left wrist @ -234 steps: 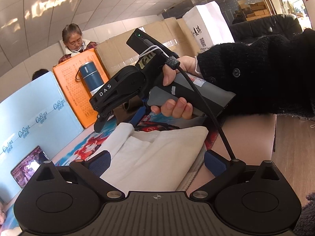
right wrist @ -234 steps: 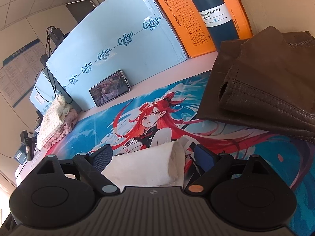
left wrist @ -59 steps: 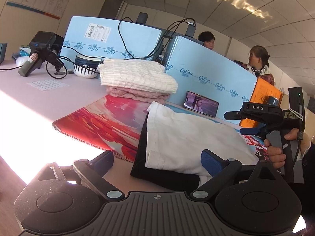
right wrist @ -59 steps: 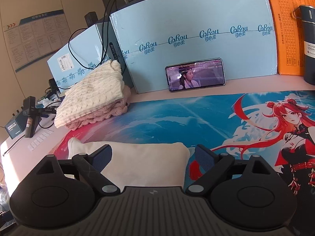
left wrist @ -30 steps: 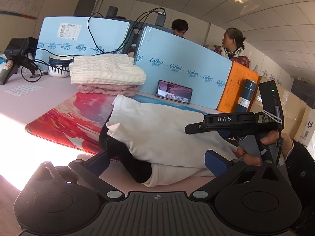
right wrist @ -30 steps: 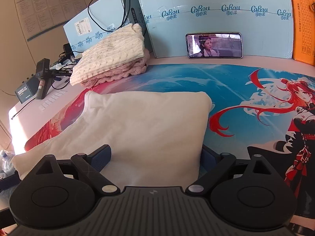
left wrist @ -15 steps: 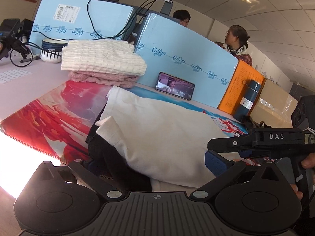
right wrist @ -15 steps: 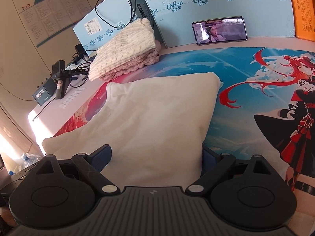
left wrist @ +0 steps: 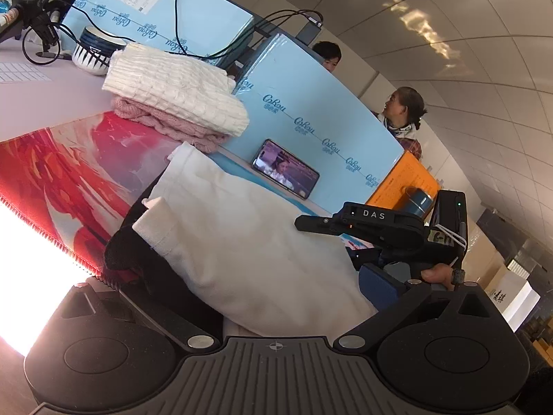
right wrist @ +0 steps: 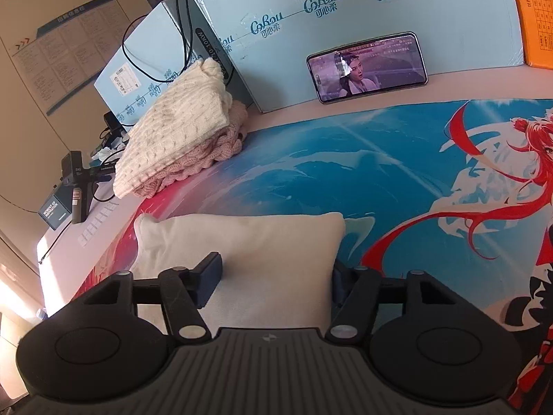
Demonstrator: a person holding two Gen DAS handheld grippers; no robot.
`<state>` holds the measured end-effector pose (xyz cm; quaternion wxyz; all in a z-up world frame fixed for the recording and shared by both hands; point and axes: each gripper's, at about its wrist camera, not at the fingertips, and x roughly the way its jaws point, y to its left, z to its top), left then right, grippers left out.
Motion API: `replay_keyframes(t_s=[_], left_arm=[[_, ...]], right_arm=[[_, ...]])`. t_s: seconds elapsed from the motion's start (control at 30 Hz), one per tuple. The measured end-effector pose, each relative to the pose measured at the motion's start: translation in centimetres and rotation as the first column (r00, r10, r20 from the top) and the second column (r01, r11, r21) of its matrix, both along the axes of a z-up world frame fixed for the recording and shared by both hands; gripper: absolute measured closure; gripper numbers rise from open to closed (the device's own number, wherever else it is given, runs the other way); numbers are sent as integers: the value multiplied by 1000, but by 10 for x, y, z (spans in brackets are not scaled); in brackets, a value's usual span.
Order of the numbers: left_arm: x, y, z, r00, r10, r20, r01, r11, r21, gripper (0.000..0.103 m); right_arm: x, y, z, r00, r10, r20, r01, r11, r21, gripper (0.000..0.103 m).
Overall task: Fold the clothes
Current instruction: 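Grasp the folded white shirt with both grippers and lift it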
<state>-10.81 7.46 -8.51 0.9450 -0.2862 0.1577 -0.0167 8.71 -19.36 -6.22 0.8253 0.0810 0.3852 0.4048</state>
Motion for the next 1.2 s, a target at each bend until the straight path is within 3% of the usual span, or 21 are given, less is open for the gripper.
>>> replay_keyframes(t_s=[0.1,0.17,0.2,0.43,0.57,0.8,0.9,1.03,1.2], left_arm=[[8,-3,0,999,46,-26,-44,998,52,31],[10,-4,0,996,73,-46,-67,990,122,65],[11,-5,0,995,87,-55,-77,984,159,68],[13,-23,19,997,78,-4,-74,952,296,78],[32,-43,23,1000,-15,15,10,956,294,85],[66,-81,30,982,-181,46,161,944,290,86],[82,-104,33,963,-263,61,234,927,294,86],[102,-138,40,925,-371,84,324,884,336,87],[131,-184,60,866,-479,144,389,825,409,87]], right_arm=[[-6,-1,1,999,-6,33,7,1000,-7,74],[-11,-4,4,998,-6,64,6,1000,3,88],[-14,-6,6,997,-5,81,4,1000,12,93],[-34,-24,27,982,-17,188,1,997,84,95],[-37,-52,44,977,-60,205,29,988,149,96],[-41,-116,62,945,-198,261,155,972,177,96],[-42,-148,64,923,-272,271,229,957,178,96],[-44,-187,68,891,-346,292,306,936,174,96],[-45,-241,83,821,-458,341,408,888,211,96]])
